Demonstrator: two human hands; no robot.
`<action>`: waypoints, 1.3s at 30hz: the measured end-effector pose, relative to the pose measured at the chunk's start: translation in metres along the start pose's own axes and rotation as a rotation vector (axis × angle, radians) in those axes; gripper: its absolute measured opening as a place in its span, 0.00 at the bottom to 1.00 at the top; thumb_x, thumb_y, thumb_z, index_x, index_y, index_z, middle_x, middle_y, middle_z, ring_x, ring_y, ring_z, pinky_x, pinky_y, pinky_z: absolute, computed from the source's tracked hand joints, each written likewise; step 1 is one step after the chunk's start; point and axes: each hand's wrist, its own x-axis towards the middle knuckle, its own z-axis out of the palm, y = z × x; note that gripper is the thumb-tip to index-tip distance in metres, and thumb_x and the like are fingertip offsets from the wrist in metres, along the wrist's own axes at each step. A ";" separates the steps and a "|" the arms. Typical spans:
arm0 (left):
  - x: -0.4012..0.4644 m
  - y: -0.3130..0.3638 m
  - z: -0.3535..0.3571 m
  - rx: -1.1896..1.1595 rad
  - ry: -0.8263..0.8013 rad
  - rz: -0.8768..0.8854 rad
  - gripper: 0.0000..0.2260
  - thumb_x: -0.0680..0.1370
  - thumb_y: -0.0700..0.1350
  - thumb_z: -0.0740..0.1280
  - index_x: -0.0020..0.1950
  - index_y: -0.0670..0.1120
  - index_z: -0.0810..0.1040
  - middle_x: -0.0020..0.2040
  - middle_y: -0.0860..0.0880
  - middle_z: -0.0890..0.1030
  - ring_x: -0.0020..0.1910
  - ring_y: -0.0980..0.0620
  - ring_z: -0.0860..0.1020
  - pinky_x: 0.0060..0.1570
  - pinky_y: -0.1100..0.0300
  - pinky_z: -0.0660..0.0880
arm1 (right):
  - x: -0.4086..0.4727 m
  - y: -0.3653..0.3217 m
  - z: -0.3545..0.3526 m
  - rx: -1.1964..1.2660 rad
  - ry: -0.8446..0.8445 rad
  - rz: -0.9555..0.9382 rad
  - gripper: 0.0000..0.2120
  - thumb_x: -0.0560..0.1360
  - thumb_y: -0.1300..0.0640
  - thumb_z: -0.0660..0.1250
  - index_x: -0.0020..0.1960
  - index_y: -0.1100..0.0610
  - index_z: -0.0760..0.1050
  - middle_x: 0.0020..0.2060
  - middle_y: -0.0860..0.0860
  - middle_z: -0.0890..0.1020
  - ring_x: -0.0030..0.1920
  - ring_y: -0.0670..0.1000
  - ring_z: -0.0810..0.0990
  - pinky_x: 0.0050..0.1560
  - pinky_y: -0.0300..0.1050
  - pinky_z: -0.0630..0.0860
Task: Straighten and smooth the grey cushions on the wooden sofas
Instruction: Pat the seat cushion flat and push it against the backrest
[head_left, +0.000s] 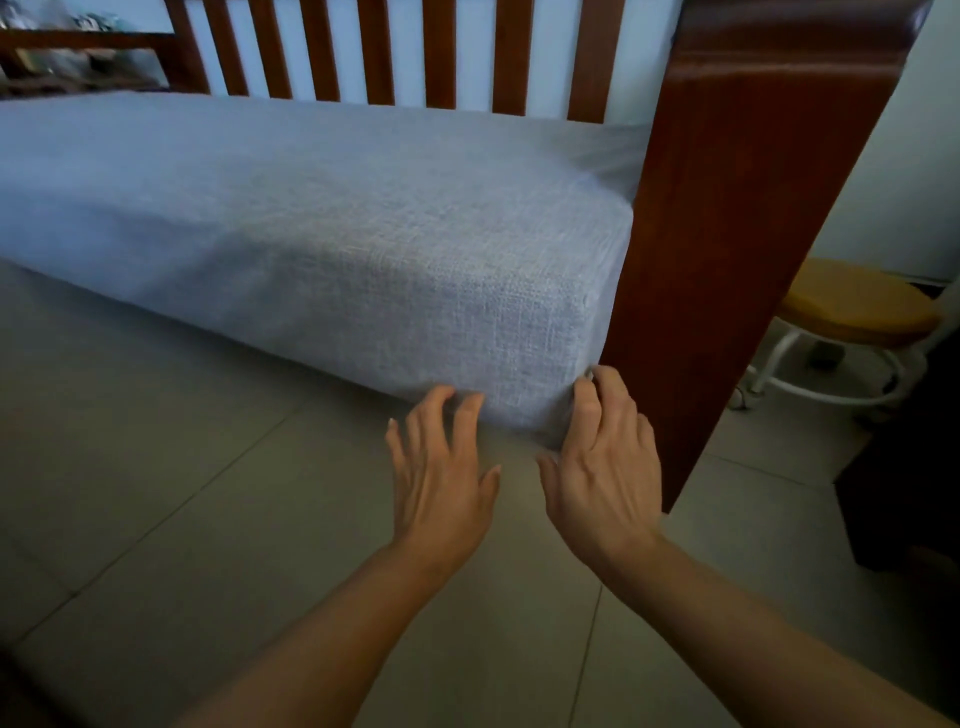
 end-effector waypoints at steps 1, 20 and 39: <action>0.000 0.000 0.000 0.002 -0.002 0.006 0.34 0.66 0.46 0.76 0.68 0.48 0.64 0.67 0.42 0.66 0.66 0.44 0.64 0.65 0.34 0.61 | -0.001 0.001 0.000 0.002 0.040 -0.026 0.33 0.66 0.61 0.73 0.65 0.65 0.61 0.64 0.65 0.67 0.59 0.62 0.70 0.52 0.56 0.73; 0.016 -0.011 0.049 0.088 0.244 0.042 0.50 0.61 0.41 0.78 0.75 0.47 0.51 0.75 0.36 0.50 0.75 0.38 0.52 0.66 0.32 0.54 | 0.040 0.029 0.029 -0.498 0.143 -0.753 0.29 0.77 0.55 0.59 0.76 0.51 0.56 0.76 0.52 0.49 0.75 0.52 0.48 0.64 0.75 0.53; 0.093 0.017 -0.005 -0.134 0.556 0.053 0.26 0.77 0.49 0.62 0.73 0.53 0.56 0.74 0.43 0.57 0.73 0.40 0.59 0.64 0.35 0.62 | 0.094 0.018 -0.009 -0.145 0.349 -0.716 0.20 0.78 0.58 0.62 0.70 0.57 0.69 0.71 0.52 0.63 0.72 0.50 0.62 0.67 0.69 0.54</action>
